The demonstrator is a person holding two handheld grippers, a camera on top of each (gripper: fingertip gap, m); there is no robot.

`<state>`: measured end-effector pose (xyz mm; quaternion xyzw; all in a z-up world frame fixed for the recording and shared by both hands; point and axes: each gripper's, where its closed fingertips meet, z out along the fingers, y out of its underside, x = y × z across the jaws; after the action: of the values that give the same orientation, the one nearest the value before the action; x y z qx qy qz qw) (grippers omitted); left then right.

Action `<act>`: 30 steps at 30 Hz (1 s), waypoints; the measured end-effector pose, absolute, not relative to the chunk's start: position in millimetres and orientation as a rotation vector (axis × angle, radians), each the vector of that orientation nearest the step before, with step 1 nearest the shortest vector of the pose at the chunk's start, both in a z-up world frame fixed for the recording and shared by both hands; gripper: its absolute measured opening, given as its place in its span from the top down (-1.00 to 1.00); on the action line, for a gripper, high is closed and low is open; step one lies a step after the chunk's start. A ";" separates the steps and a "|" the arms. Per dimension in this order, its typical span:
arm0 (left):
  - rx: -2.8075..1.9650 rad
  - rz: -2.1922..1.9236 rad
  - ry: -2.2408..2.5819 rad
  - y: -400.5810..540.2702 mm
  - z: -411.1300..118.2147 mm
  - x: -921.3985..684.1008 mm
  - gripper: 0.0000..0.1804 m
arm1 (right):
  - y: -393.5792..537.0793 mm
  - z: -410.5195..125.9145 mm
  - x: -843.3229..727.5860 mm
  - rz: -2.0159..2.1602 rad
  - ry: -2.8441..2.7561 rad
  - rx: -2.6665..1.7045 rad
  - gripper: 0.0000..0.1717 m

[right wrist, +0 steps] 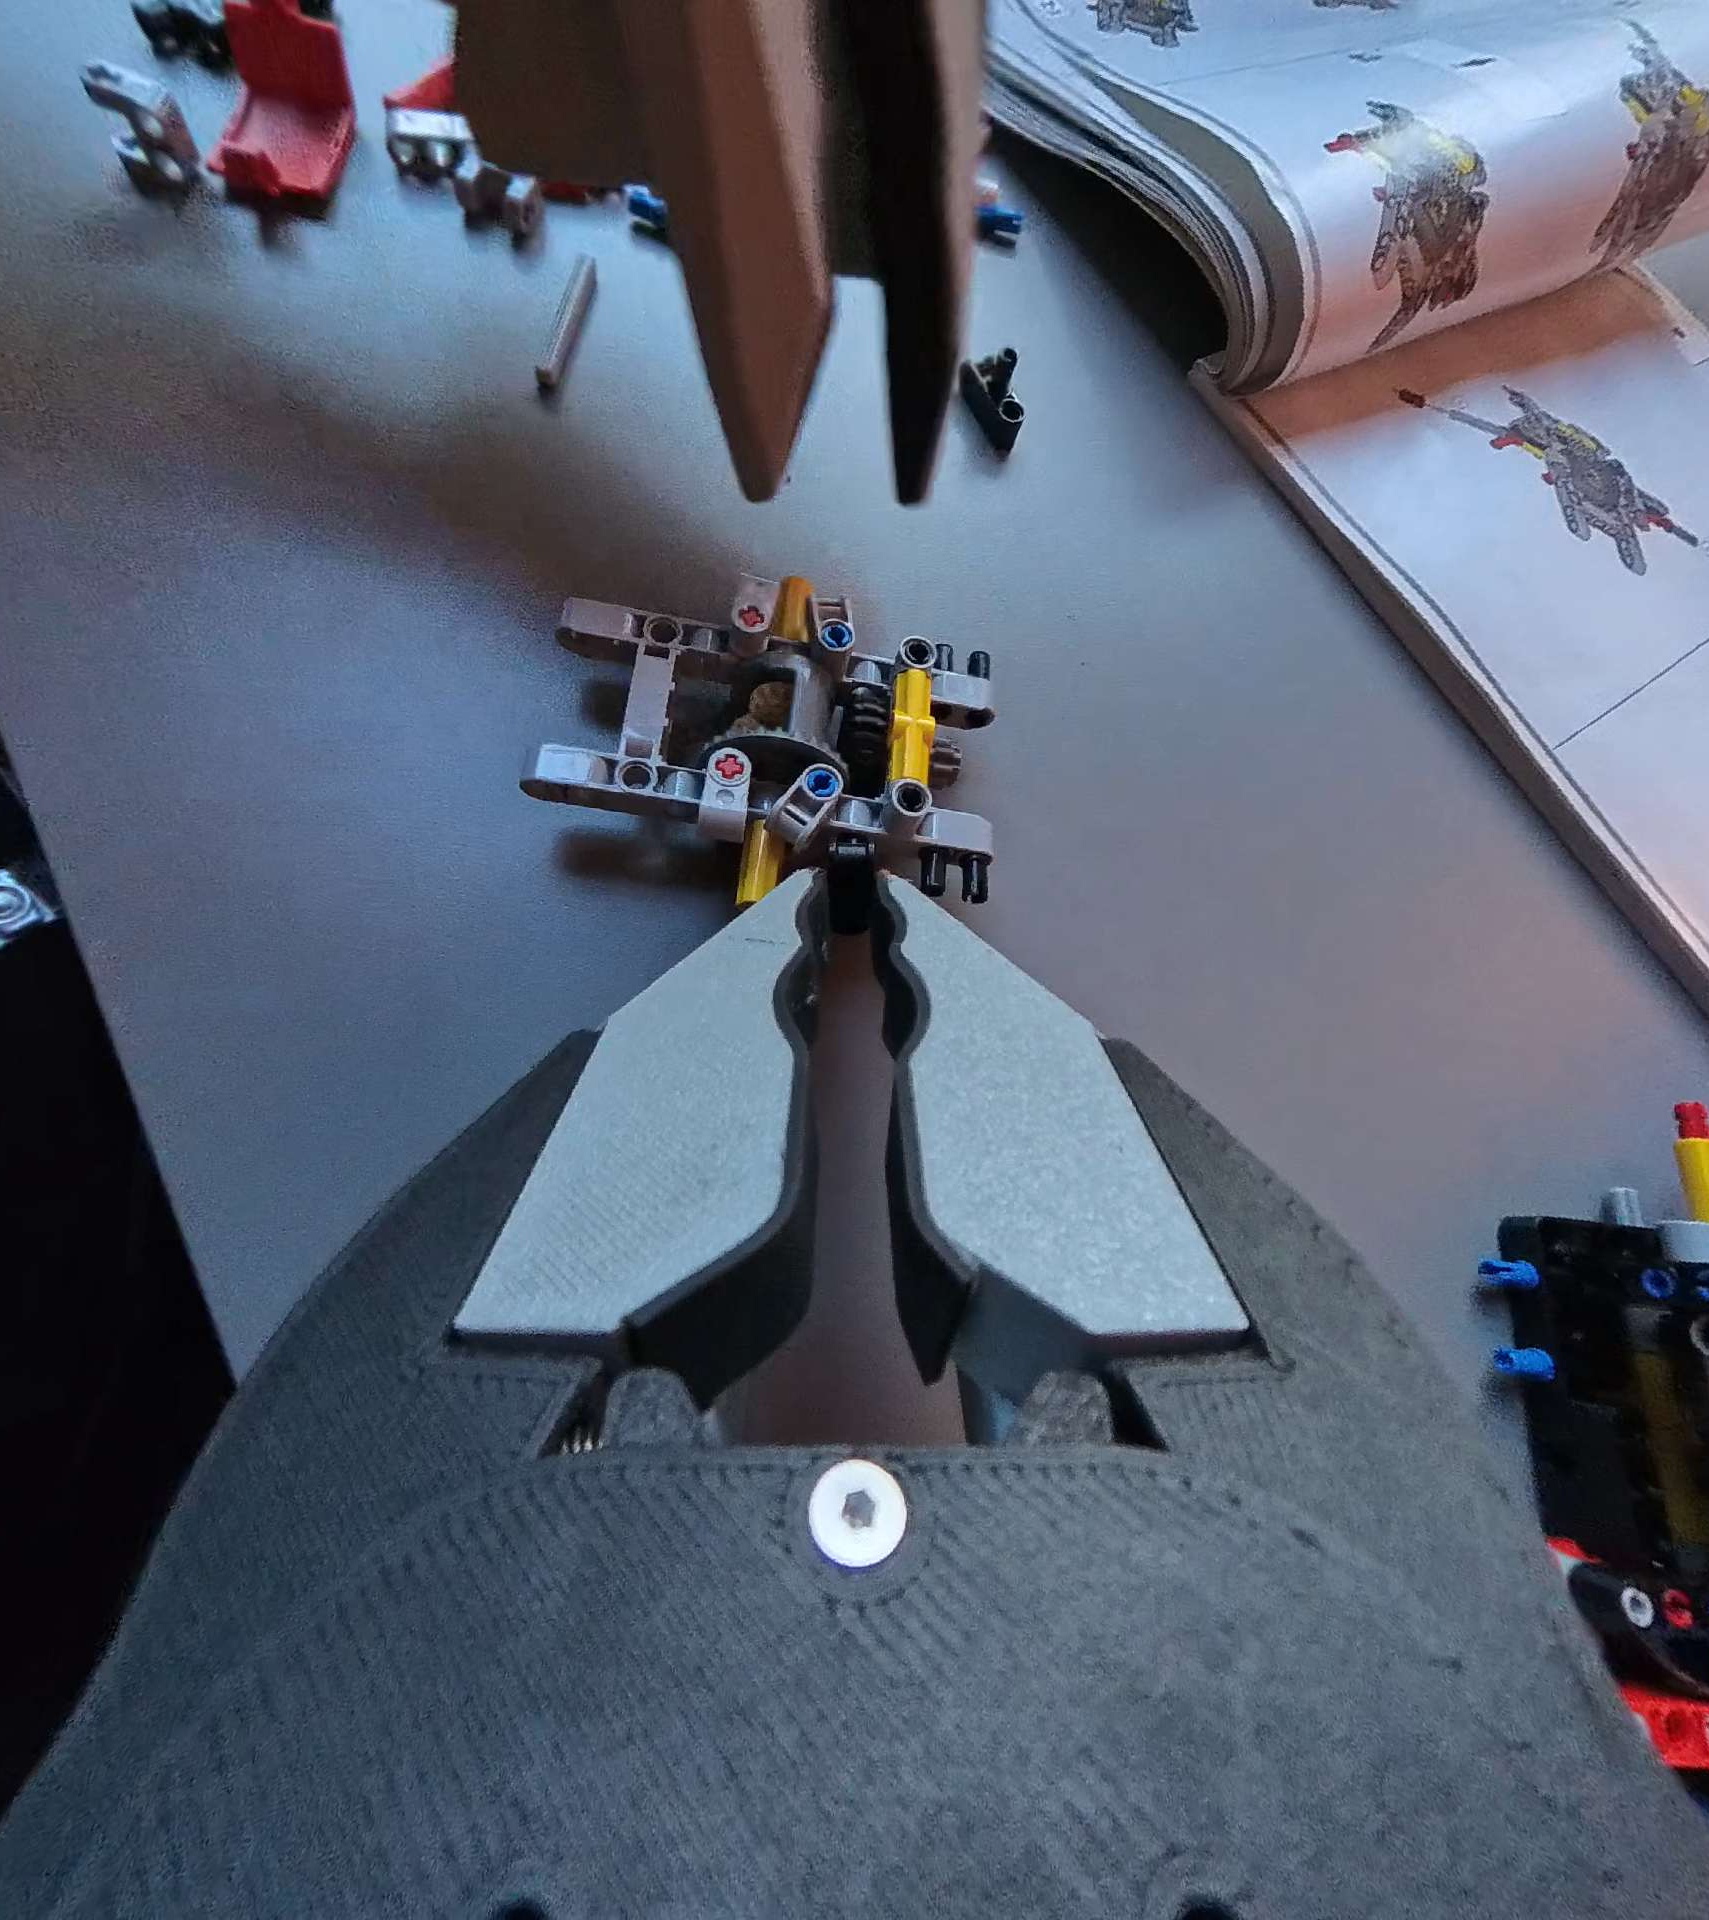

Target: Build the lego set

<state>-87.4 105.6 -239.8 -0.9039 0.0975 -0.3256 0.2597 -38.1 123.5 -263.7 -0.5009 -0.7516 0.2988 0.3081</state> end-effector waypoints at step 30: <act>-2.127 -0.581 1.182 89.1 -271.0 -63.3 0.78 | 119.2 -267.7 -39.4 1.033 -2.142 -1.361 0.94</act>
<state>-63.3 89.1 -271.0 -0.8072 0.4484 -0.2205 0.3143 -39.4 119.2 -267.7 -0.4867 -0.7661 0.3695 0.1993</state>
